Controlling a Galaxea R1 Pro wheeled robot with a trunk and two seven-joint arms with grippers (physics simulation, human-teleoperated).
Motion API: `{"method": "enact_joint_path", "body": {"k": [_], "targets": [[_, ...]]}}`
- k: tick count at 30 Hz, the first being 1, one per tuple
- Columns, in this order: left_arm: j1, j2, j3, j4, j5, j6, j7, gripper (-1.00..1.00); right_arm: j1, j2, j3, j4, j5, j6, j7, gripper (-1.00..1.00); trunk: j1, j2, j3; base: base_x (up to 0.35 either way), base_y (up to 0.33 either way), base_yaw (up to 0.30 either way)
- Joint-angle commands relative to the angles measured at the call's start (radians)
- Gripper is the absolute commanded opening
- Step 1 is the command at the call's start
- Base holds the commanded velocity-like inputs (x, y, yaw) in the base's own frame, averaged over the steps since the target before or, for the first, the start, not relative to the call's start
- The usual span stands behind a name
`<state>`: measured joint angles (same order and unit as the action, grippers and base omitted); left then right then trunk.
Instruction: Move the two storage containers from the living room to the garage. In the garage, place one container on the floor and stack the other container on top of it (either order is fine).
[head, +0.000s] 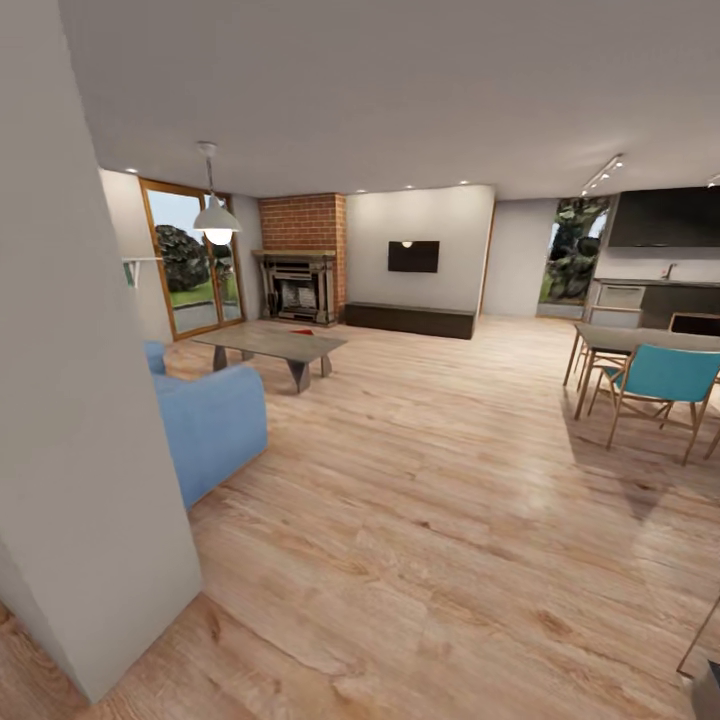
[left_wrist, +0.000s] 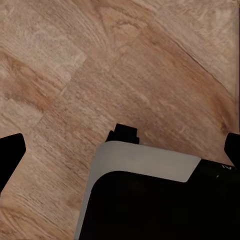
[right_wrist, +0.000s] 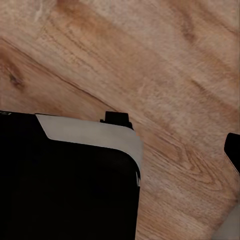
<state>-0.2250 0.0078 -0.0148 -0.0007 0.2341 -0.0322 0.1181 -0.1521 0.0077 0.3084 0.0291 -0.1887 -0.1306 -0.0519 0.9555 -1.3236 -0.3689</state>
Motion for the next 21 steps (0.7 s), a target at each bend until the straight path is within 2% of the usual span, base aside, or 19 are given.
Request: {"method": "enact_joint_path", "body": {"k": [1, 21], "targets": [[-0.001, 0.000, -0.002, 0.001, 0.007, -0.001, 0.001, 1.00, -0.001, 0.001, 0.008, 0.003, -0.011, -0.006, -0.002, 1.00, 0.001, -0.001, -0.001, 0.323, 0.000, -0.109], [0.000, 0.000, -0.002, 0.001, 0.007, 0.002, 0.000, 1.00, -0.001, 0.002, 0.006, 0.003, -0.013, -0.003, 0.004, 1.00, 0.001, -0.001, -0.001, 0.322, 0.000, -0.244]]}}
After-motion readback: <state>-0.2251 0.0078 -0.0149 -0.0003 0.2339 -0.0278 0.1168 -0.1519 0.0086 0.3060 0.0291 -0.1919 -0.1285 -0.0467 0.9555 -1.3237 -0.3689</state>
